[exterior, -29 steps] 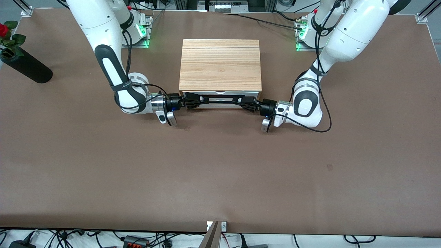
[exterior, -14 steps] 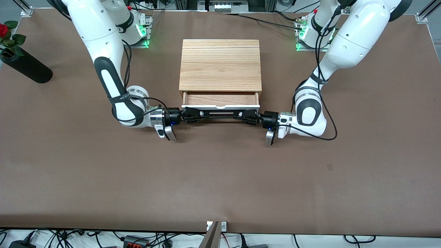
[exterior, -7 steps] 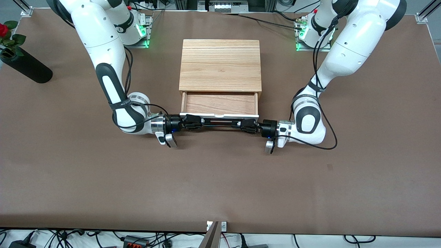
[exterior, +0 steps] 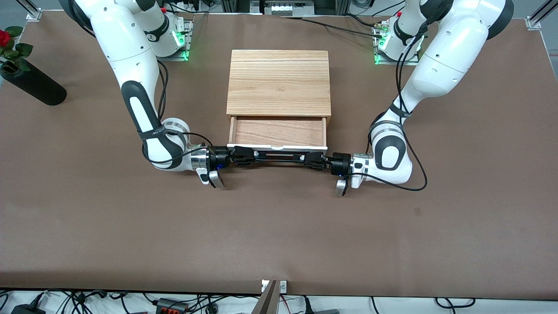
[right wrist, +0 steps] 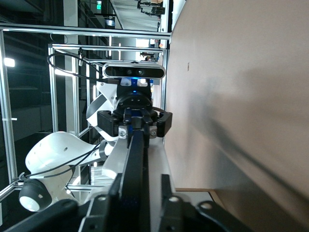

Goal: Pull top drawer with both arms simultaneously

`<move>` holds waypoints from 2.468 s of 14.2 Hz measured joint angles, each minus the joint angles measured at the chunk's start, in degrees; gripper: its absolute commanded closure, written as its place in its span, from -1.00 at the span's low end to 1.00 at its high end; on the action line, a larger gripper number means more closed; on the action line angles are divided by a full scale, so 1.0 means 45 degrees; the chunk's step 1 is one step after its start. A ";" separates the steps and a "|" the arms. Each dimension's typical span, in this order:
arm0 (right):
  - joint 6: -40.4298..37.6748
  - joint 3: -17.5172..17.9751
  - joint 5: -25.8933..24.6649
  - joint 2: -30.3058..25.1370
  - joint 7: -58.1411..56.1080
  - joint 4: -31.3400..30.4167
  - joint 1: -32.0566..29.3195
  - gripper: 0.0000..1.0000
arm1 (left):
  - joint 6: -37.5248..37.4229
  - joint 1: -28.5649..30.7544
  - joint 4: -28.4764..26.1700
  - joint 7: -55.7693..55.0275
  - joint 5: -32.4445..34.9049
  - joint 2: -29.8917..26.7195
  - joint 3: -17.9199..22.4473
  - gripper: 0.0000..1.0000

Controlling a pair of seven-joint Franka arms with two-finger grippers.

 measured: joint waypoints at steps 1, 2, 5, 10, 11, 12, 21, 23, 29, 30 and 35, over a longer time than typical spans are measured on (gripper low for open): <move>0.0124 -0.0001 -0.0011 0.0020 -0.0001 0.0000 0.0011 -1.00 | 0.0000 0.0001 0.0014 -0.0011 0.0000 0.0002 0.0004 -1.00; 0.0148 0.0000 -0.0082 0.0029 -0.0006 -0.0002 0.0019 -1.00 | 0.0235 0.0016 0.0141 -0.0098 -0.0032 0.0004 0.0025 -1.00; 0.0153 -0.0004 -0.0136 0.0031 -0.0008 -0.0001 0.0051 -1.00 | 0.0456 0.0194 0.0832 -0.0479 -0.0045 0.0002 0.0181 -1.00; 0.0148 -0.0452 -0.1100 -0.0009 0.0005 0.0439 0.0110 -1.00 | 0.0459 0.0217 0.1110 -0.0533 0.0231 0.0005 0.0343 -1.00; 0.0141 -0.0666 -0.1664 -0.0056 0.0288 0.0696 0.0113 -1.00 | 0.0460 0.0218 0.1177 -0.0533 0.0383 0.0003 0.0393 -1.00; 0.0130 -0.0872 -0.2307 -0.0141 0.0853 0.1004 0.0108 -1.00 | 0.0463 0.0218 0.1239 -0.0533 0.0474 0.0003 0.0460 -1.00; 0.0108 -0.2334 -1.2394 -0.2724 0.5374 0.3383 0.0160 -1.00 | 0.1272 0.0251 0.1831 -0.3550 0.5350 -0.1271 0.0979 -1.00; -0.0038 -0.2580 -1.4893 -0.3264 0.5422 0.3400 0.0162 -1.00 | 0.1263 0.0335 0.1822 -0.4323 0.6632 -0.1814 0.1122 -1.00; -0.1306 -0.2701 -2.1658 -0.4403 0.6446 0.3935 0.0291 -1.00 | -0.0155 0.0837 0.1818 -0.6780 1.1287 -0.3298 0.1220 -1.00; -0.2060 -0.2704 -2.2130 -0.4625 0.6544 0.4143 0.0304 -1.00 | -0.0481 0.0912 0.1817 -0.7128 1.1982 -0.3578 0.1253 -1.00; -0.5751 -0.3390 -2.3158 -0.5669 0.6580 0.6065 0.0211 -1.00 | -0.2223 0.1214 0.1815 -0.8796 1.5162 -0.5146 0.1329 -1.00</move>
